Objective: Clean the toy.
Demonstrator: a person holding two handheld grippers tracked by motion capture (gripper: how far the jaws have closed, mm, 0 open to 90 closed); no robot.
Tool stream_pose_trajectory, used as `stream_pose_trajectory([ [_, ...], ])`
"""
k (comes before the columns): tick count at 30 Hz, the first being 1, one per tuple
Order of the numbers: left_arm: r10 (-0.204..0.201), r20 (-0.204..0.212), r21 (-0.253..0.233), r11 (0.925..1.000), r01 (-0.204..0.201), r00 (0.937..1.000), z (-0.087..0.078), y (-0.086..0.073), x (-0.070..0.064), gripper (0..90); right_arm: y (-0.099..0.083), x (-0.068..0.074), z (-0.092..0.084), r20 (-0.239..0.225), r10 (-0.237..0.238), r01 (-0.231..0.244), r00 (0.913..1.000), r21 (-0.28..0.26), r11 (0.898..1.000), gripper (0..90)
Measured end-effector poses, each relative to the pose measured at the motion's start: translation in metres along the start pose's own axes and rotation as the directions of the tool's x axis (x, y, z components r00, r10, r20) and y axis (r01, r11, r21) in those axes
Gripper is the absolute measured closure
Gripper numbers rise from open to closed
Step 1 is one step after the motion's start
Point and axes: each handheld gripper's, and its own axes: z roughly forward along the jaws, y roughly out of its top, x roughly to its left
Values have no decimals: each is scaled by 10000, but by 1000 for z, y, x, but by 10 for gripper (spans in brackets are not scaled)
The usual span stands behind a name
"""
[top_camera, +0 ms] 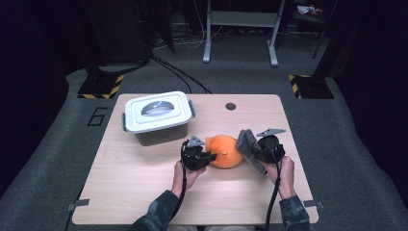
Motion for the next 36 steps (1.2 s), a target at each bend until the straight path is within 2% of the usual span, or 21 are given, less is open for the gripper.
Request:
stream_pose_trajectory([
  [1,6,0,0,10000,-6,10000,0,0,0,786,0,0,0,0,0,0,10000,0,10000,747],
  [2,-4,13,-6,10000,4,10000,0,0,0,783,6,9,-7,-207,-211,205,9996,-305,9993,746],
  [3,-37,9,-13,10000,37,10000,0,0,0,783,6,9,-7,-207,-211,205,9996,-305,9993,746],
  [4,-35,4,-26,10000,35,10000,0,0,1,778,9,18,-8,-566,-440,417,9974,-406,9983,746],
  [5,-15,-2,-10,10000,15,10000,0,0,1,778,9,18,-8,-566,-440,417,9974,-406,9983,746],
  [6,29,-12,14,10000,-29,10000,0,0,1,765,11,26,0,-630,-752,740,9952,-205,9970,746],
  [7,136,-49,70,9999,-135,9999,-1,1,1,765,11,26,0,-630,-752,740,9952,-205,9970,746],
  [9,179,-48,30,9998,-179,9998,-1,1,2,744,10,30,13,-710,-781,790,9944,100,9968,747],
  [10,145,-3,-12,9999,-145,9999,-1,1,2,690,10,32,21,-612,-663,676,9959,188,9975,748],
  [11,119,6,11,9999,-119,9999,-2,0,3,690,10,32,21,-612,-663,676,9959,188,9975,748],
  [15,101,-67,-182,9998,-102,9999,-4,-2,3,551,11,29,23,-630,-458,466,9970,118,9988,748],
  [16,246,-28,-141,9996,-247,9997,-5,-2,4,524,11,28,23,-661,-437,443,9969,87,9990,747],
  [18,391,-206,-72,9992,-393,9990,-4,-3,2,480,11,27,24,-661,-420,430,9969,128,9990,747],
  [20,688,-135,1,9976,-688,9975,-2,-4,0,438,12,25,24,-633,-332,340,9974,119,9994,747],
  [21,847,-260,3,9964,-847,9961,-1,-5,-2,426,12,24,25,-668,-404,412,9969,111,9991,747],
  [23,1247,-475,121,9922,-1243,9911,2,-5,-6,417,12,24,25,-667,-259,265,9974,85,9996,747],
  [25,1749,-694,181,9846,-1740,9821,5,-5,-7,456,12,23,26,-699,-270,281,9972,149,9995,747],
  [29,1806,-816,99,9835,-1804,9802,10,-5,-7,667,11,21,27,-642,-240,243,9976,45,9997,748],
  [30,1800,-821,133,9837,-1795,9802,10,-4,-7,758,10,18,26,-665,-263,264,9974,-4,9997,748],
  [34,1429,-749,132,9897,-1423,9869,9,1,-7,811,11,17,17,-629,-174,162,9979,-197,9997,748],
  [36,903,-520,11,9959,-903,9946,8,4,-6,821,13,19,9,-596,-272,248,9978,-410,9989,748],
])
